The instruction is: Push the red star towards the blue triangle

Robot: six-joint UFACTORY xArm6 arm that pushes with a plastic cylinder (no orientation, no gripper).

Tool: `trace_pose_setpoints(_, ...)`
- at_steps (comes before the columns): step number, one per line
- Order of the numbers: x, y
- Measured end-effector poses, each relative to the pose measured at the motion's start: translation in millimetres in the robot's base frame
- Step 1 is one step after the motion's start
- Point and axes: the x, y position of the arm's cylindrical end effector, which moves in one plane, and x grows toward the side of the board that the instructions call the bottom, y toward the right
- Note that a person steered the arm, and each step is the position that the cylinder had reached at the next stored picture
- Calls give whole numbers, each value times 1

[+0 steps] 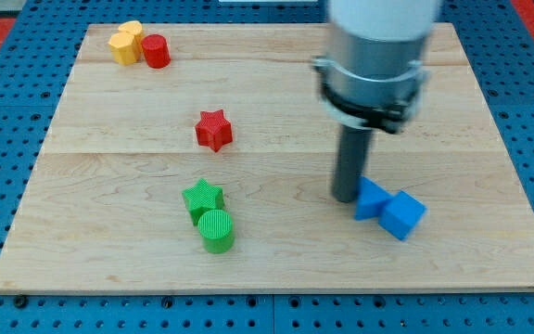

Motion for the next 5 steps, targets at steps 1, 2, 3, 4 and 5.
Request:
trace_pose_setpoints(1, 3, -1)
trace_pose_setpoints(2, -41, -57)
trace_pose_setpoints(3, -76, -117)
trace_pose_setpoints(4, -154, -142)
trace_pose_setpoints(5, -159, -233)
